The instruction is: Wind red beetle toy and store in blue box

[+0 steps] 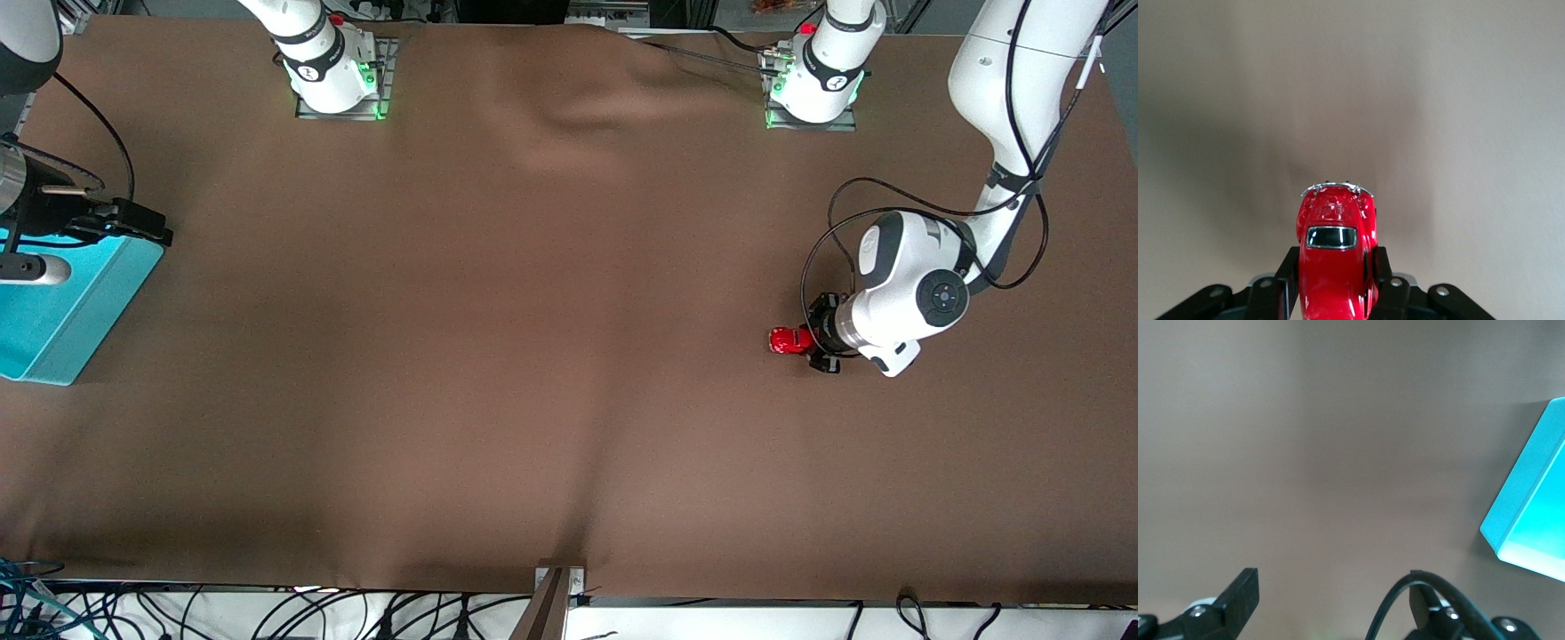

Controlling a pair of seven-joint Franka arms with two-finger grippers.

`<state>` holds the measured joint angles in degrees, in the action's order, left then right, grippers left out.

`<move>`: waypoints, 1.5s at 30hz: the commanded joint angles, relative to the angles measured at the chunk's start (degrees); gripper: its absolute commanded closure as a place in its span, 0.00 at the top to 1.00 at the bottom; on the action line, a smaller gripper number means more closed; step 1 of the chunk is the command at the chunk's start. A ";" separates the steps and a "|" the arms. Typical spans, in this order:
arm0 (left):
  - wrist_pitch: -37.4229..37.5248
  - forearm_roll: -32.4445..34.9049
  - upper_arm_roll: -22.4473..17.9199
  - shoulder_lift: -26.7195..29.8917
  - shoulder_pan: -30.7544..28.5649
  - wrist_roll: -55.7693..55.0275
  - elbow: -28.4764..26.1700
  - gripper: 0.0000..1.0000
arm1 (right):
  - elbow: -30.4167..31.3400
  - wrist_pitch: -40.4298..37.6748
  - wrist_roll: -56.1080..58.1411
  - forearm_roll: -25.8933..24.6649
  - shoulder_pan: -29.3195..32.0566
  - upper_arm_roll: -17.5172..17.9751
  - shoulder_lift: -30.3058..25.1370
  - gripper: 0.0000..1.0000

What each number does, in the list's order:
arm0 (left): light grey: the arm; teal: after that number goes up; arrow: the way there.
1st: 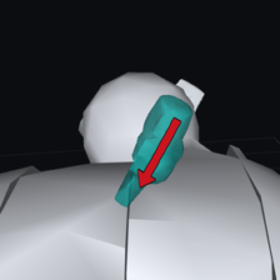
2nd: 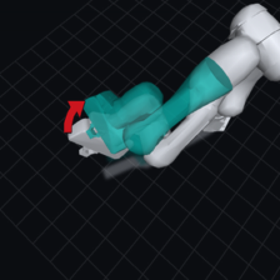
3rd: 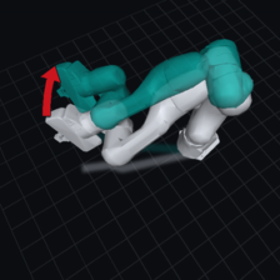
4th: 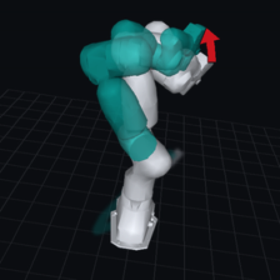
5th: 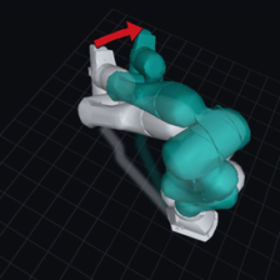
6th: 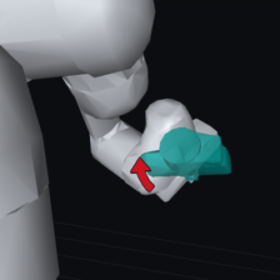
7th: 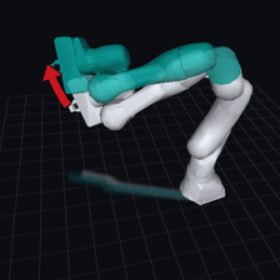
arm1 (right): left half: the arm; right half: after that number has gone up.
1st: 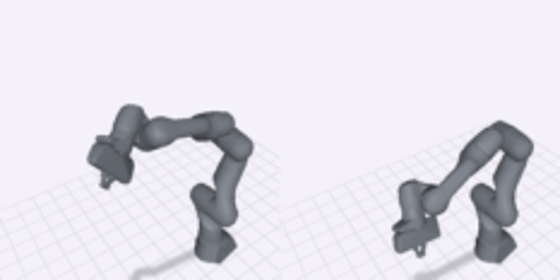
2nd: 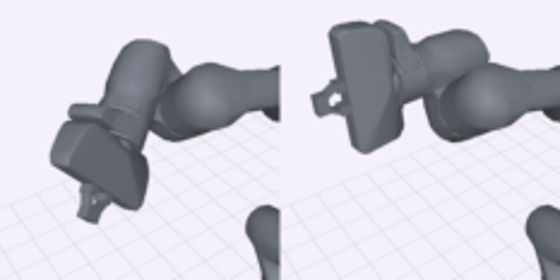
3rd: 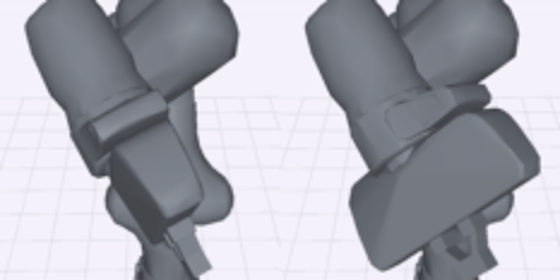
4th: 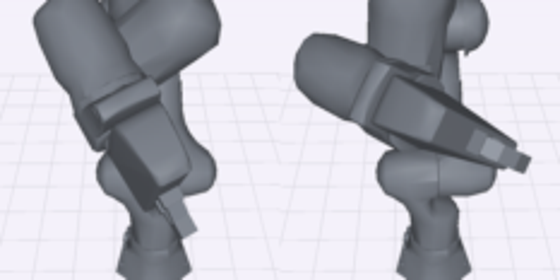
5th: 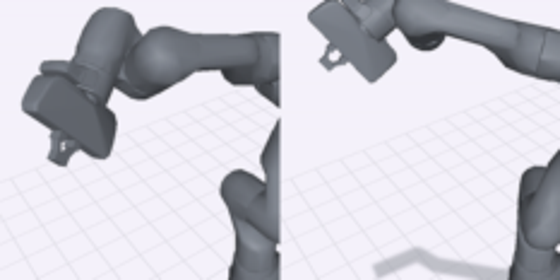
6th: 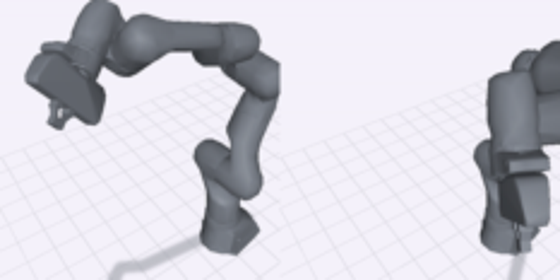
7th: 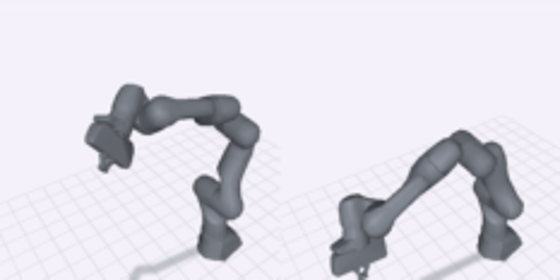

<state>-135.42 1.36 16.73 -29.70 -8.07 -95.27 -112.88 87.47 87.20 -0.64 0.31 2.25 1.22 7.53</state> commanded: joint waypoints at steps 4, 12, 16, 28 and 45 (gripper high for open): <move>-0.10 -2.58 -0.39 -0.79 7.01 -5.45 3.01 0.00 | -1.34 -1.07 0.90 1.01 0.30 0.18 0.38 1.00; -0.02 -6.46 -0.56 -6.33 12.37 -12.04 9.51 0.00 | -1.34 -1.07 0.90 1.01 0.30 0.18 0.38 1.00; -0.02 -6.45 -0.56 -8.26 14.22 -13.89 11.89 0.00 | -1.34 -0.98 0.90 1.01 0.21 0.18 0.38 1.00; -0.10 -6.54 -0.65 -9.58 16.86 -15.74 12.51 0.00 | -1.34 -0.98 0.81 1.01 0.30 0.18 0.38 1.00; -0.10 -5.14 -4.95 -11.25 16.15 -14.60 11.46 0.00 | -1.34 -0.98 0.81 1.01 0.21 0.27 0.38 1.00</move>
<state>-134.56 -4.03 14.82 -39.18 8.08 -110.90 -101.62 87.47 87.20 -0.62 0.33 2.20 1.25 7.54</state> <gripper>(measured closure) 0.524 0.000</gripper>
